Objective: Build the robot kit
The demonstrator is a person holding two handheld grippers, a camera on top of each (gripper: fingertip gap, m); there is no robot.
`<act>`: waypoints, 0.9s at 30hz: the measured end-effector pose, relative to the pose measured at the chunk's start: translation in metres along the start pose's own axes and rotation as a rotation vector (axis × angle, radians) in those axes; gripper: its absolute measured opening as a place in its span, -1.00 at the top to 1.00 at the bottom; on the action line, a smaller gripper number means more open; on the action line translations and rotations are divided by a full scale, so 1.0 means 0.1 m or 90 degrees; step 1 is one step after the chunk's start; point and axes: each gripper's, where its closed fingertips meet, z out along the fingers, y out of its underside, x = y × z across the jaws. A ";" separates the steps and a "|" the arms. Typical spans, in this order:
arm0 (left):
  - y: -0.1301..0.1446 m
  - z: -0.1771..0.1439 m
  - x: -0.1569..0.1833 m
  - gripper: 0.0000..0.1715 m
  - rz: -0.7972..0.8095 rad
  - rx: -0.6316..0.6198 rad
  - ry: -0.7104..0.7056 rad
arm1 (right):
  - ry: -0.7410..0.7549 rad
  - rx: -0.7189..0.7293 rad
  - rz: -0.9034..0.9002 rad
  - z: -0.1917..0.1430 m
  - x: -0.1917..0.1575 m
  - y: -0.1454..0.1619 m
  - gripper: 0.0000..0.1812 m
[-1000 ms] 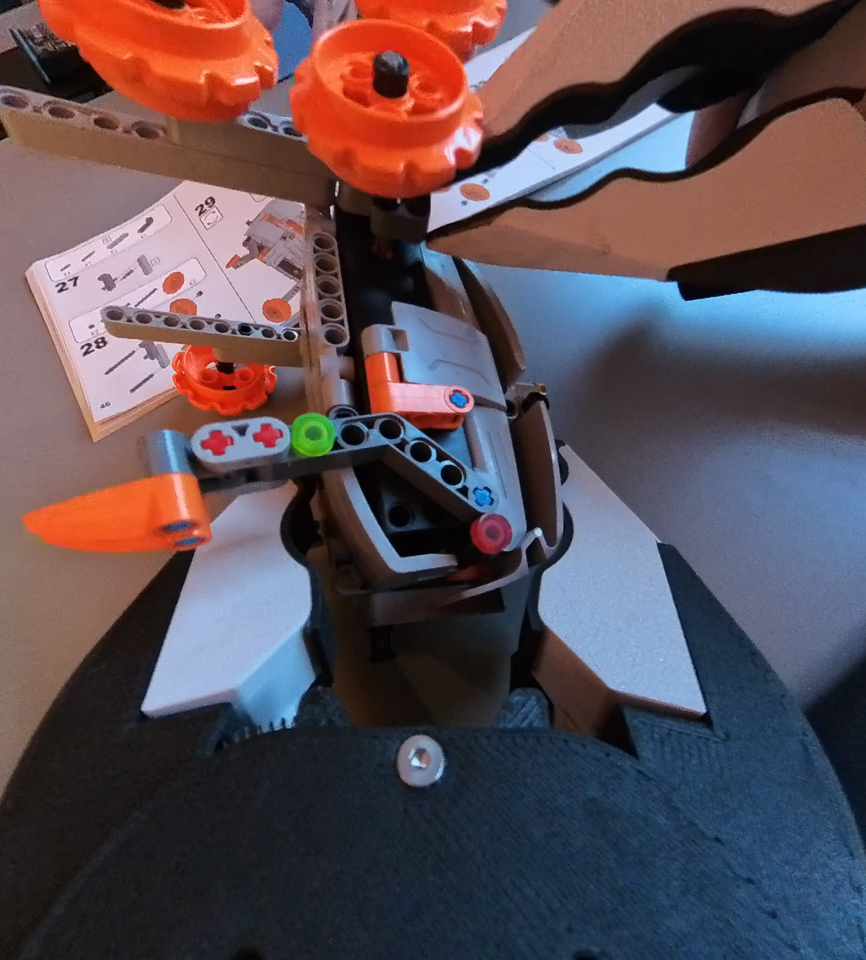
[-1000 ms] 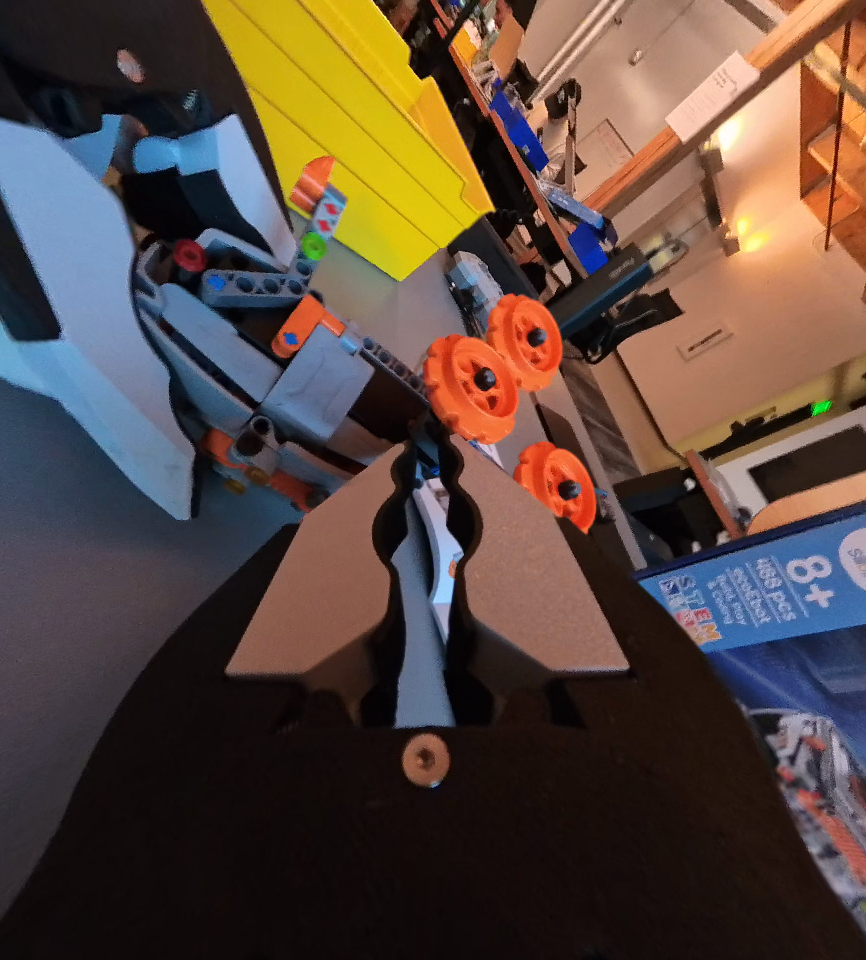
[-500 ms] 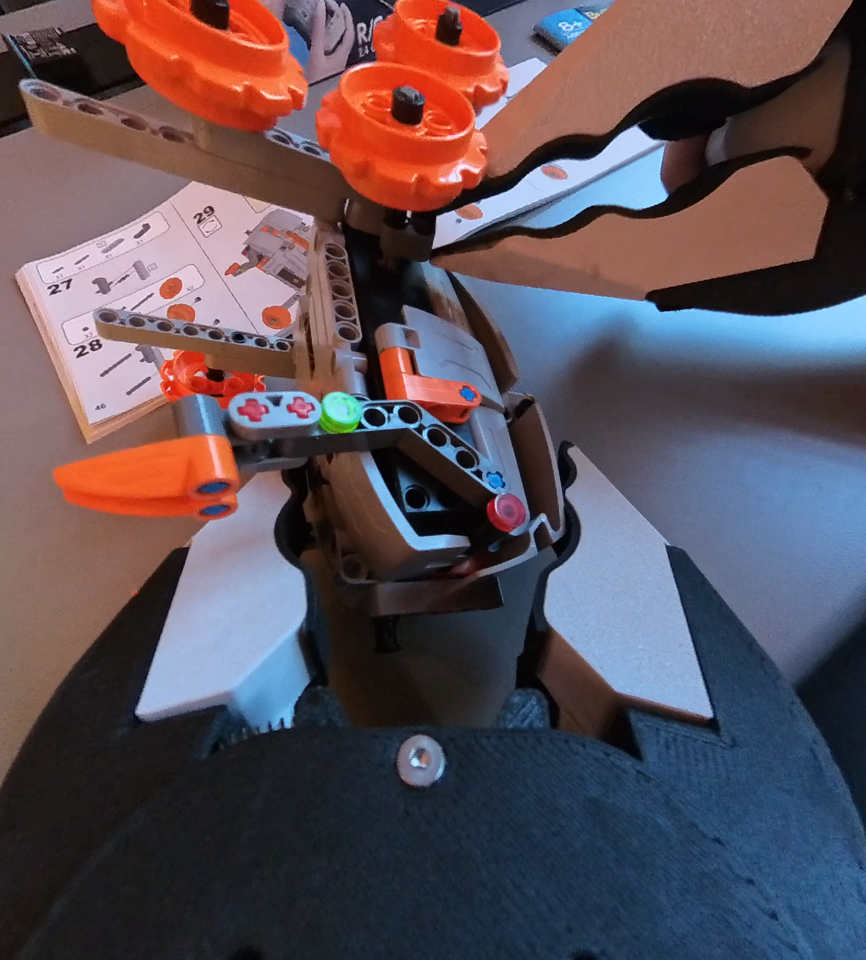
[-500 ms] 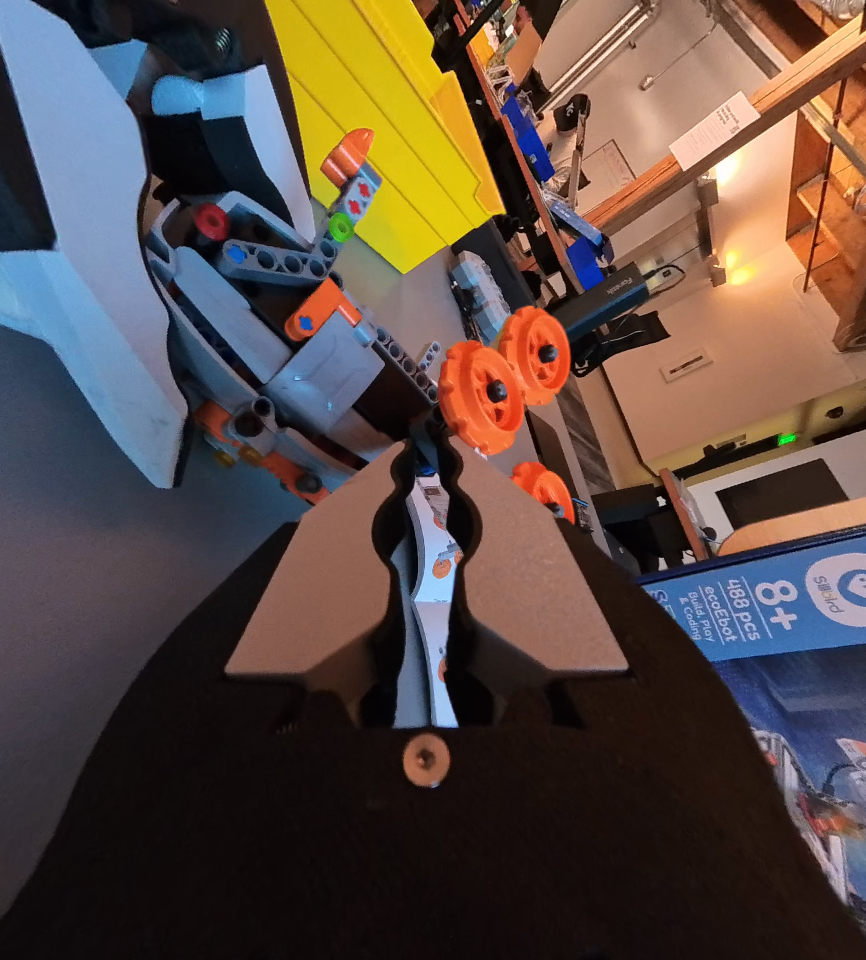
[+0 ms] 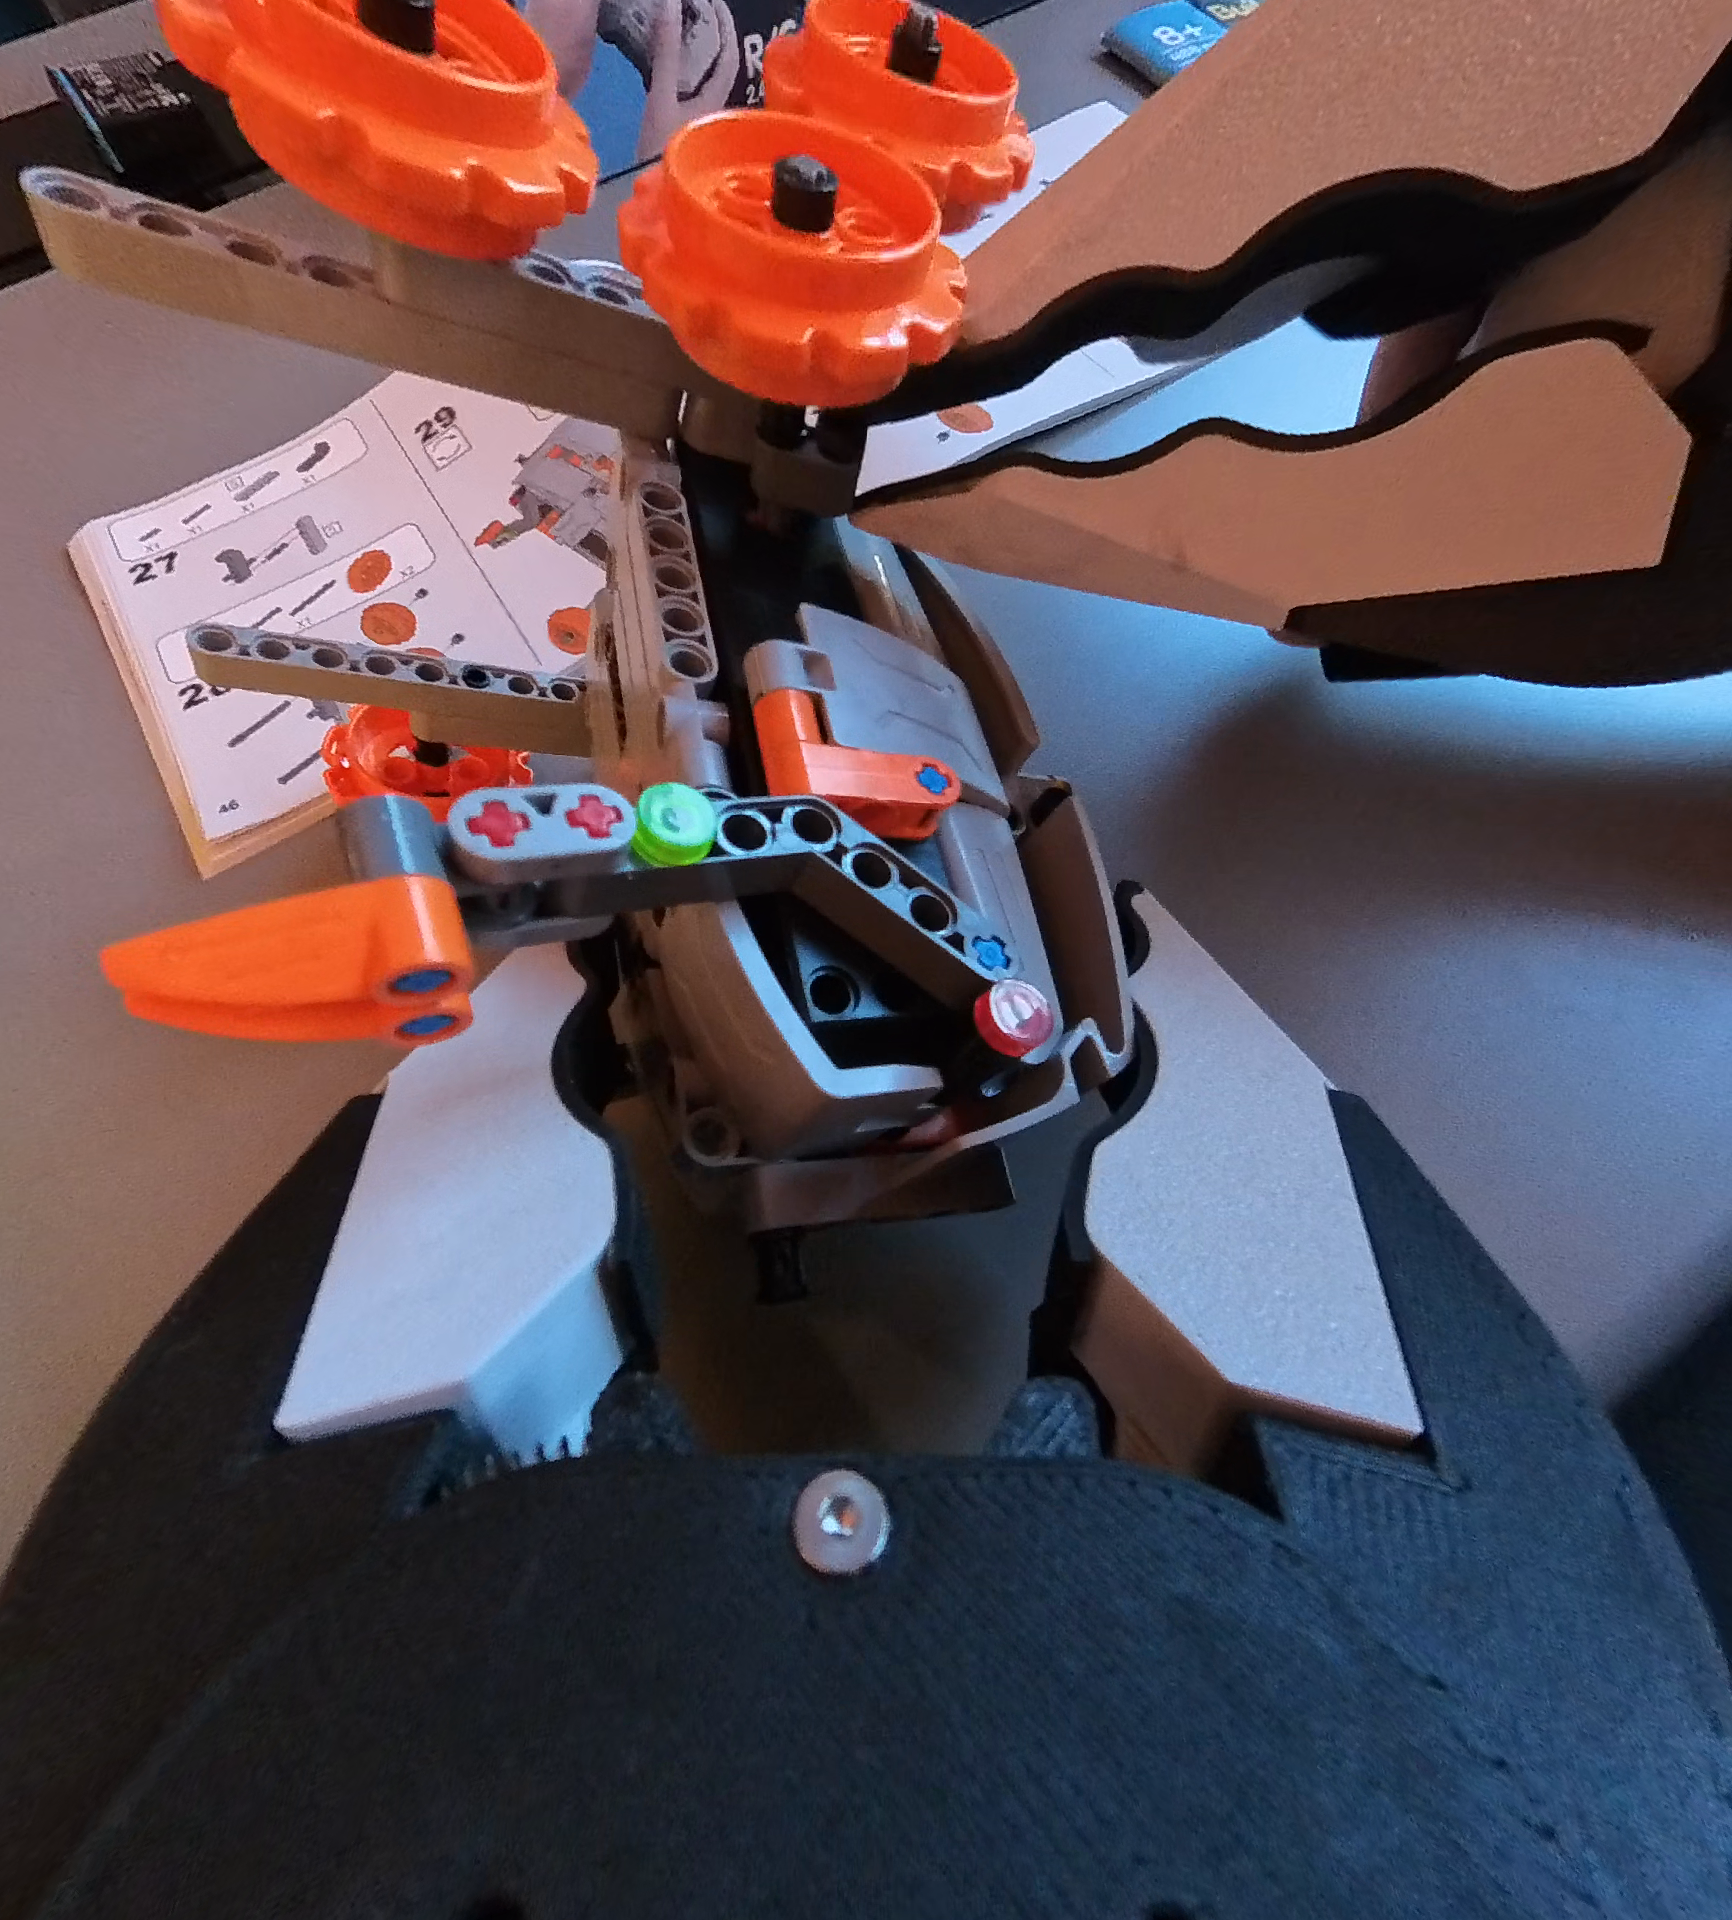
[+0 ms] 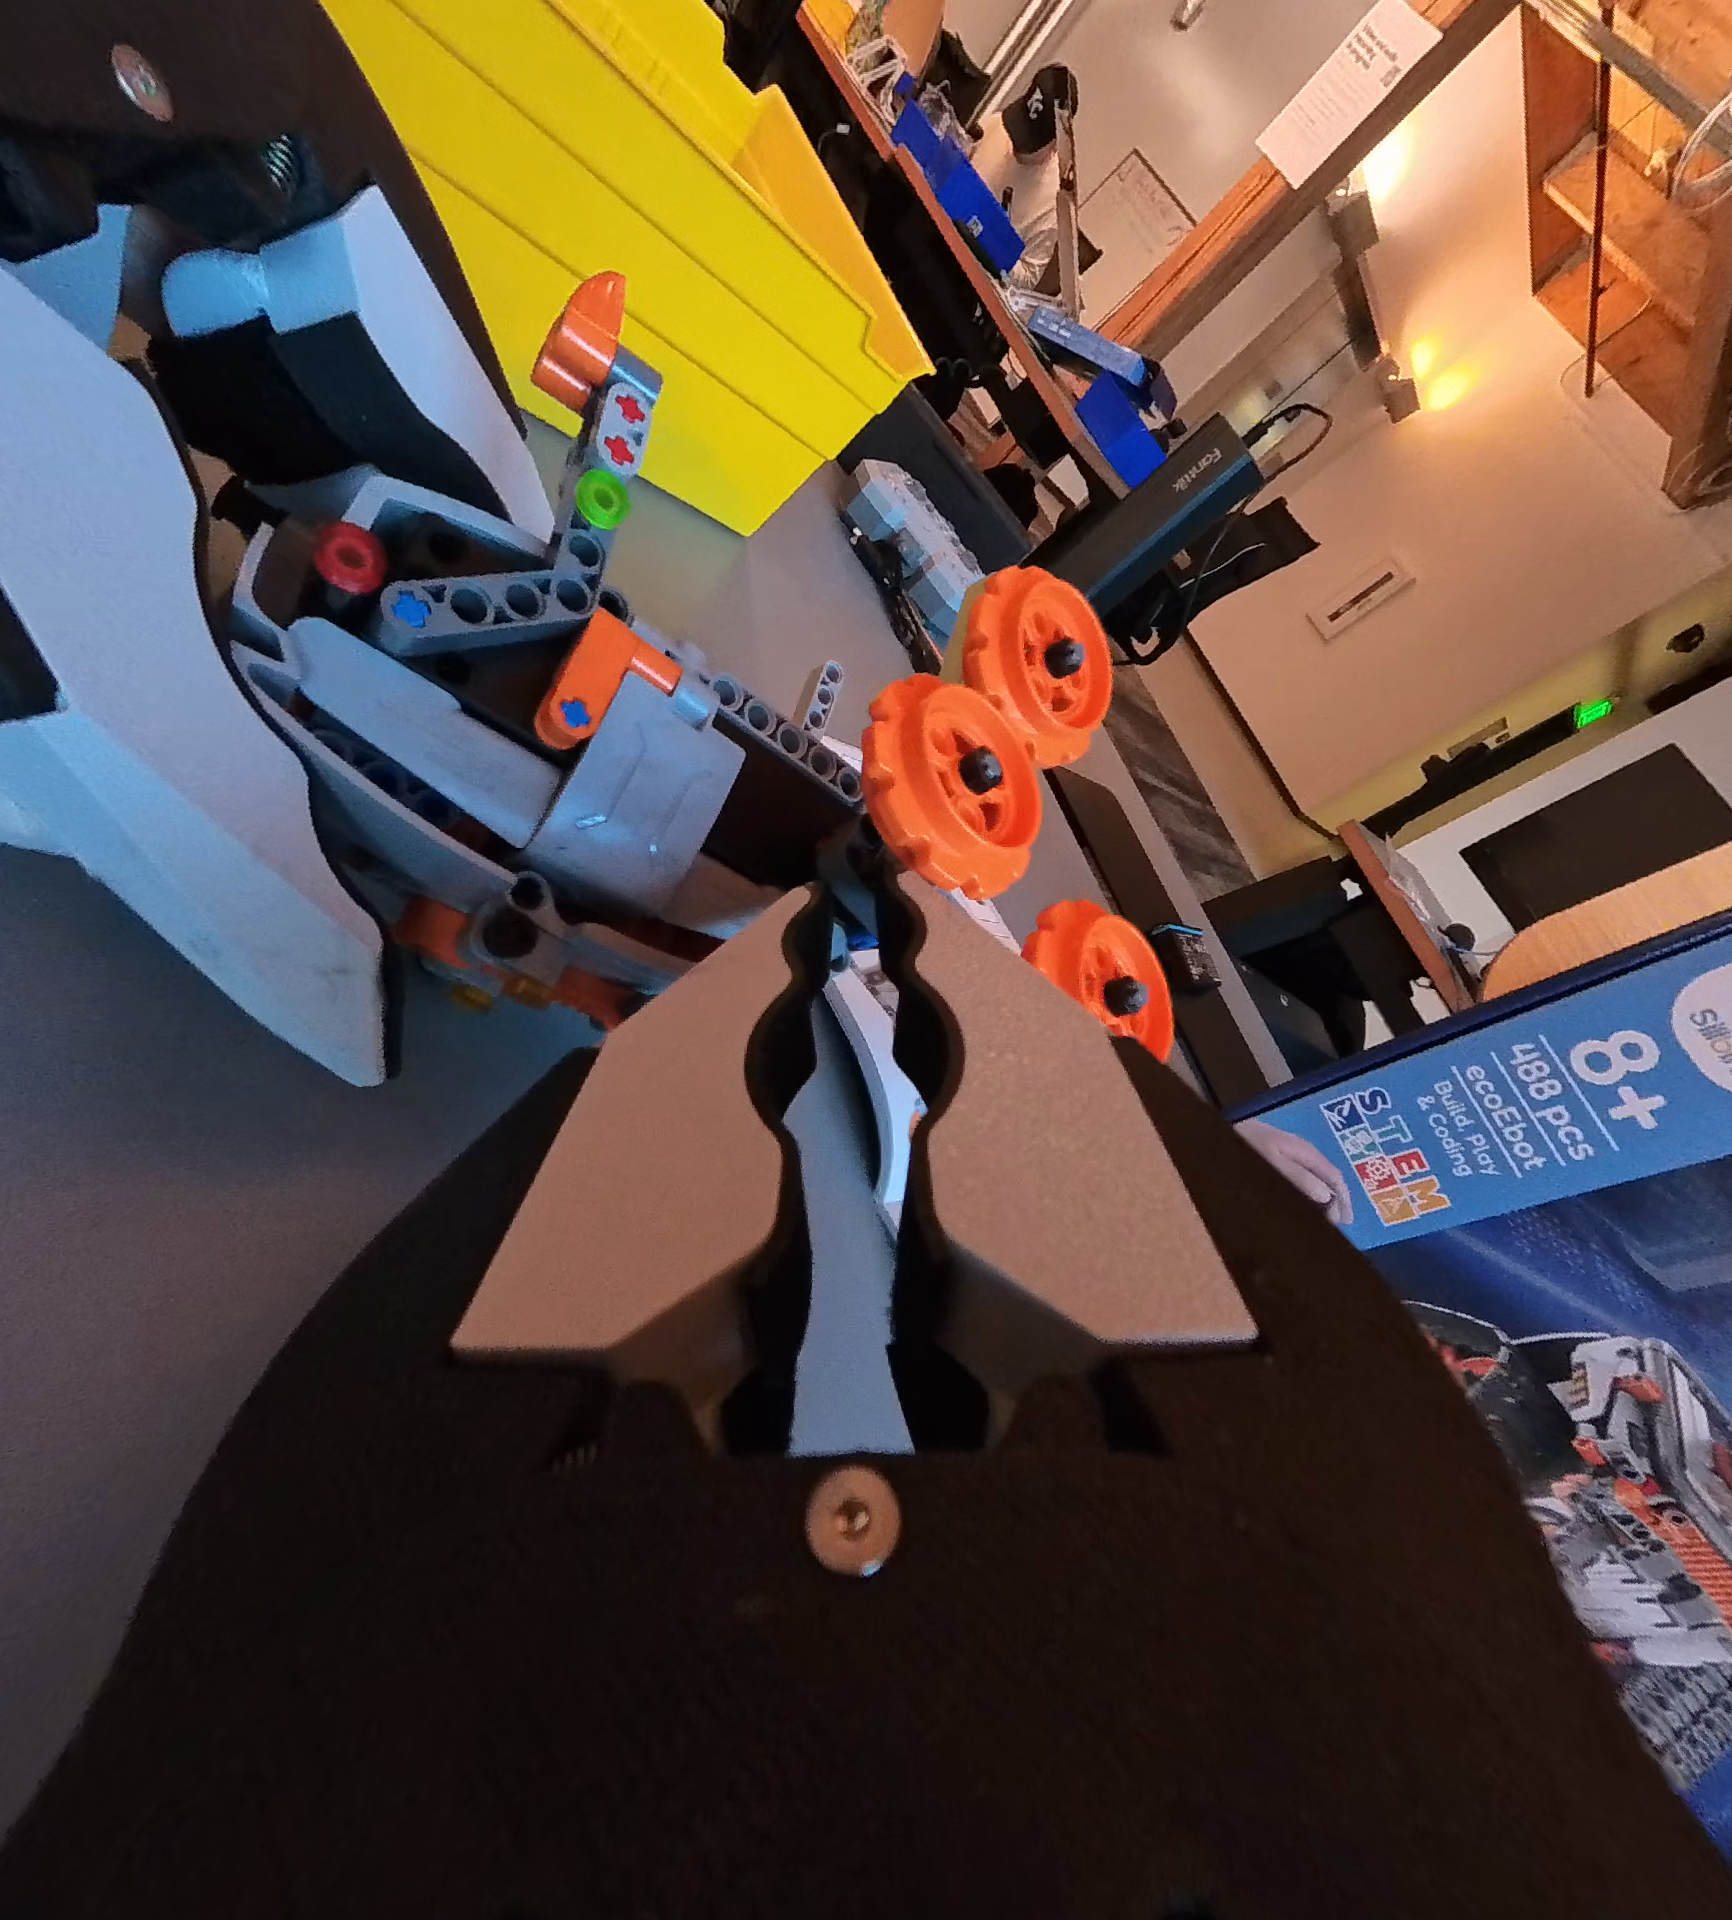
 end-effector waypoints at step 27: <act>0.02 -0.01 -0.06 -0.08 0.000 -0.013 -0.022 | 0.066 -0.127 0.055 0.07 0.00 -0.03 0.90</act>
